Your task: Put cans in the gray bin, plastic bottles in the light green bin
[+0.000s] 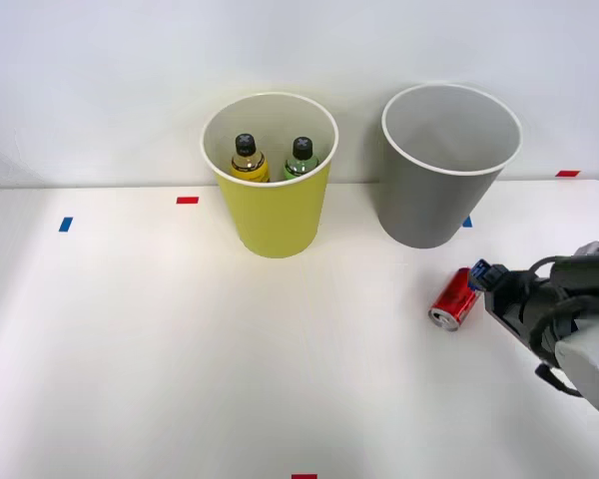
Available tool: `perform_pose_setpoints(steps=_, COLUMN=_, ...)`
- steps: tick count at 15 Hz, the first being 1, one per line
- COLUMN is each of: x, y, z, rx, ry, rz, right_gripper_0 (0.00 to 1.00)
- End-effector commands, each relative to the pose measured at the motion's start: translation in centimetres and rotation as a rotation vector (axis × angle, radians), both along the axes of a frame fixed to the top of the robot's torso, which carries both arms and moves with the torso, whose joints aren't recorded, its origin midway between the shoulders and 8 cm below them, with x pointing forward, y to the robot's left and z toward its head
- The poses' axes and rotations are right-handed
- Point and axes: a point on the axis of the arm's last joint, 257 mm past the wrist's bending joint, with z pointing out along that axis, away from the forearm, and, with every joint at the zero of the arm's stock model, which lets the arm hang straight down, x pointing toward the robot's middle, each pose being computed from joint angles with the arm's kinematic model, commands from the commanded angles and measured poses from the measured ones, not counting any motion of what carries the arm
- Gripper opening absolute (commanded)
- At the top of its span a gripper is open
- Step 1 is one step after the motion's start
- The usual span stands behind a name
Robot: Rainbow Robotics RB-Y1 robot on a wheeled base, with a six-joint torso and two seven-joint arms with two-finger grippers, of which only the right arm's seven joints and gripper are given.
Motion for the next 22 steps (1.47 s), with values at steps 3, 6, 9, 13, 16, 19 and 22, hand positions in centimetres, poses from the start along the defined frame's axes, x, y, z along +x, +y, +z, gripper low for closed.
perform_pose_setpoints(steps=3, x=1.8, y=0.1, z=-2.0, rx=-0.02, ry=0.067, rz=0.0, right_gripper_0=1.0)
perform_pose_setpoints(steps=6, x=3.5, y=0.6, z=-2.7, rx=-0.022, ry=0.094, rz=-0.007, right_gripper_0=1.0)
perform_pose_setpoints(steps=9, x=5.0, y=1.4, z=-3.3, rx=0.006, ry=0.133, rz=-0.011, right_gripper_0=1.0)
perform_pose_setpoints(steps=13, x=5.8, y=0.5, z=-4.4, rx=0.0, ry=0.182, rz=-0.029, right_gripper_0=1.0)
perform_pose_setpoints(steps=16, x=6.7, y=0.5, z=-5.0, rx=-0.007, ry=0.21, rz=-0.036, right_gripper_0=1.0)
perform_pose_setpoints(steps=19, x=7.7, y=0.7, z=-5.3, rx=-0.009, ry=0.226, rz=-0.04, right_gripper_0=1.0)
perform_pose_setpoints(steps=22, x=8.3, y=0.5, z=-6.0, rx=-0.004, ry=0.22, rz=-0.034, right_gripper_0=1.0)
